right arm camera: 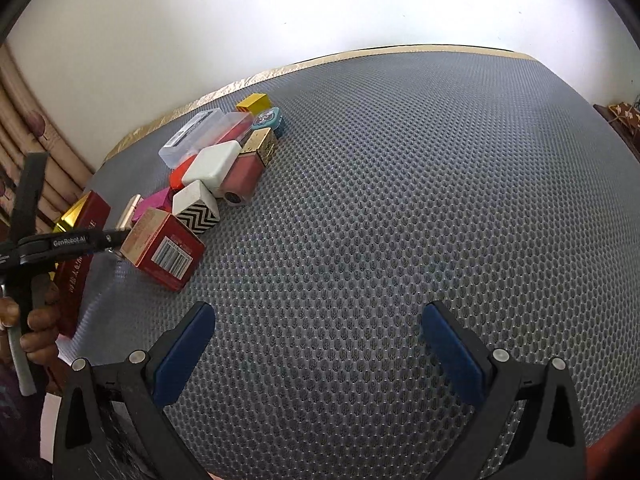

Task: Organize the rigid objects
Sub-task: 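Grasp the gold ribbed lighter with the left tool and lift it, then place the lighter in the tin with the left tool while the right tool carries the tan box there, then release the tan box into the tin with the right tool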

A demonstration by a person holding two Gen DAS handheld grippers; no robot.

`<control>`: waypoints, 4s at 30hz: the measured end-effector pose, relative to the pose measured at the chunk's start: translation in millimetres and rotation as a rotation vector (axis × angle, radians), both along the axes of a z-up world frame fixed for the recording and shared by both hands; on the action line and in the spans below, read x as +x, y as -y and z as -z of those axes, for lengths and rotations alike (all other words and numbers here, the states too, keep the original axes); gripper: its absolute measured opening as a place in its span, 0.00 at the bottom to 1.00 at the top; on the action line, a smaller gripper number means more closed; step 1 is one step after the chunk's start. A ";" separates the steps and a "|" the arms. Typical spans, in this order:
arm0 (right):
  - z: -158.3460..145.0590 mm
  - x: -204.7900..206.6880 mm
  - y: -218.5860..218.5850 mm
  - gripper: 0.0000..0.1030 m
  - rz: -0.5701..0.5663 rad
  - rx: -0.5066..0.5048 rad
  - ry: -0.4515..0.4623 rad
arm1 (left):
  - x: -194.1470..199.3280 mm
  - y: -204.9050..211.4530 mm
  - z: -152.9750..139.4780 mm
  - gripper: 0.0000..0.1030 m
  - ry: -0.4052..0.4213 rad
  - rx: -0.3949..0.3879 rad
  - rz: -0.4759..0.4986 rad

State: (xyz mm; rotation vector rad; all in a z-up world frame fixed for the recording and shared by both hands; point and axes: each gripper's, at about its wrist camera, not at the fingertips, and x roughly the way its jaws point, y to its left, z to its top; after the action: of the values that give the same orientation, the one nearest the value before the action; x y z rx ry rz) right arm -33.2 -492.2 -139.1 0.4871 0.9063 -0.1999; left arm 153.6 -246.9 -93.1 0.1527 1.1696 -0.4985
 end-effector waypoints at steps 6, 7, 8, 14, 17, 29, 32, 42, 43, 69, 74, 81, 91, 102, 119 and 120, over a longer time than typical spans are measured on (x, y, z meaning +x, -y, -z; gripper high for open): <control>-1.6 5.6 1.2 1.00 -0.013 0.008 -0.006 | -11.3 -12.6 -2.6 0.28 0.034 -0.029 -0.007; -2.0 4.7 2.8 1.00 -0.018 0.017 -0.002 | -17.7 -10.5 -7.2 0.28 0.040 -0.031 -0.011; -4.6 4.9 4.0 1.00 -0.025 0.030 0.005 | -21.9 -12.7 -9.8 0.28 0.048 -0.039 -0.017; -35.6 19.7 -26.1 1.00 -0.232 0.008 0.107 | -51.1 -28.6 -44.1 0.28 0.102 -0.102 -0.027; -45.5 35.9 -48.7 1.00 -0.353 -0.071 0.135 | -60.4 -32.7 -56.4 0.28 0.103 -0.121 -0.026; -49.6 81.3 -77.7 0.95 -0.668 -0.153 0.162 | -84.4 -86.4 -83.8 0.28 0.130 -0.160 -0.091; -49.3 93.5 -84.9 0.86 -0.743 -0.177 0.122 | -84.4 -95.4 -83.2 0.28 0.122 -0.164 -0.106; -25.8 116.2 -93.4 0.40 -0.865 -0.158 -0.047 | -82.7 -116.3 -90.3 0.28 0.131 -0.173 -0.144; -22.7 117.8 -93.5 0.40 -0.862 -0.169 -0.067 | -82.2 -117.0 -89.9 0.28 0.129 -0.172 -0.147; -130.5 152.4 -212.0 0.40 -0.910 0.027 0.227 | -25.6 -203.0 -108.6 0.28 0.287 0.006 -0.392; -128.9 185.1 -258.7 0.40 -0.953 0.034 0.219 | -51.2 -222.8 -109.5 0.32 0.262 -0.036 -0.461; -103.7 246.9 -318.9 0.40 -0.938 -0.021 0.137 | -71.2 -239.2 -97.3 0.35 0.259 -0.030 -0.492; -79.9 298.1 -338.7 0.42 -0.863 0.036 0.067 | -64.9 -246.8 -82.0 0.39 0.218 -0.033 -0.528; -114.8 204.0 -252.5 0.78 -0.700 0.046 0.356 | -73.8 -225.7 -79.6 0.39 0.276 0.019 -0.451; 12.4 44.1 23.1 0.92 -0.111 -0.334 0.035 | -99.2 -46.7 -90.0 0.41 0.298 -0.044 0.252; 11.0 43.0 22.9 0.92 -0.116 -0.315 0.044 | -92.5 -35.5 -90.3 0.41 0.301 -0.040 0.297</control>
State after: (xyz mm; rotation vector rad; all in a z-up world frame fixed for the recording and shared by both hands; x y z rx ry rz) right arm 9.9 -515.0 -150.1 0.1460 0.8388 -0.2203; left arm 61.0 -211.4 -2.8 0.3584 0.8449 -0.7330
